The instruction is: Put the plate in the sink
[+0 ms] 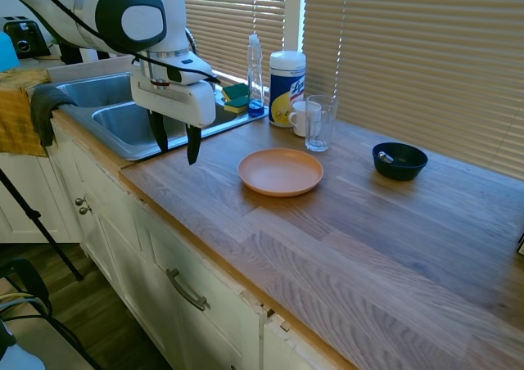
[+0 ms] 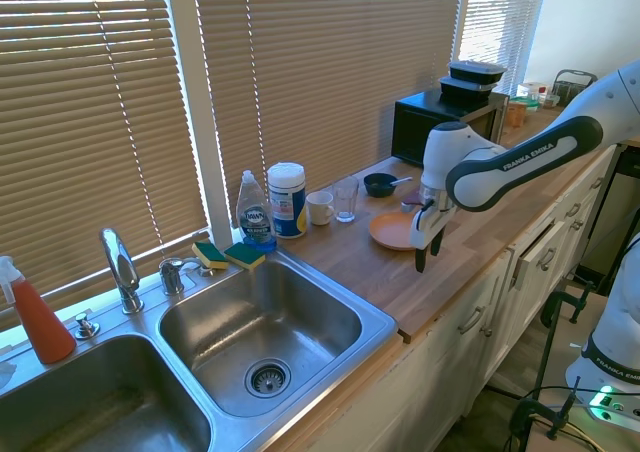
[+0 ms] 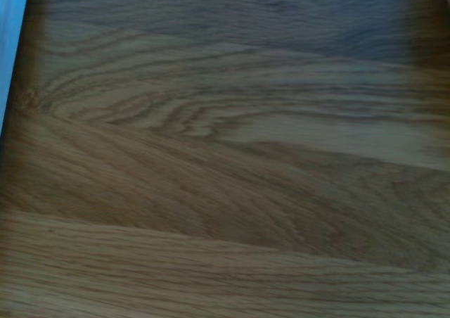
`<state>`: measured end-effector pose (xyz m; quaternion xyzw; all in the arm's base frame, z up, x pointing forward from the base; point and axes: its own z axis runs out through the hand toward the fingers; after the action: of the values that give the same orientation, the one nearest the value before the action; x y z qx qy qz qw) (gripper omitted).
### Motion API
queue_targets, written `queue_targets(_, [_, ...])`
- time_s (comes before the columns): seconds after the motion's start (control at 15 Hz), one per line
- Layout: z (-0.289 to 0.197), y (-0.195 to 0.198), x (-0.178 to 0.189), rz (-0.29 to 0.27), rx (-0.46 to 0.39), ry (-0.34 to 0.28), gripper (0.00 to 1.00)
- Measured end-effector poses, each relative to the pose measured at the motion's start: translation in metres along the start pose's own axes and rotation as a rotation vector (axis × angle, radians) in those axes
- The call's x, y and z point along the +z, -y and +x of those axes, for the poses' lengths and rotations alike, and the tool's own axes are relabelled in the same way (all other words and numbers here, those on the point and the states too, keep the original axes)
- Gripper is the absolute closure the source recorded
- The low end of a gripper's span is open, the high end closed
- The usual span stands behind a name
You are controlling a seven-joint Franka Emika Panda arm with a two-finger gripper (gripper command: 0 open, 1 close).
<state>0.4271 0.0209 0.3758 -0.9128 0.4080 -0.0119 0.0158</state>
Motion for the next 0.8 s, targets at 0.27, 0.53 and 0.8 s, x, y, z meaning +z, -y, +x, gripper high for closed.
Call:
queue_targets(0.27, [0.005,0.000,-0.004,0.008,0.009,-0.005,0.00])
queue_targets(0.53, [0.043,-0.019,-0.023,0.045,0.060,-0.025,0.00])
queue_targets(0.8, [0.096,-0.064,-0.031,0.069,0.132,-0.024,0.00])
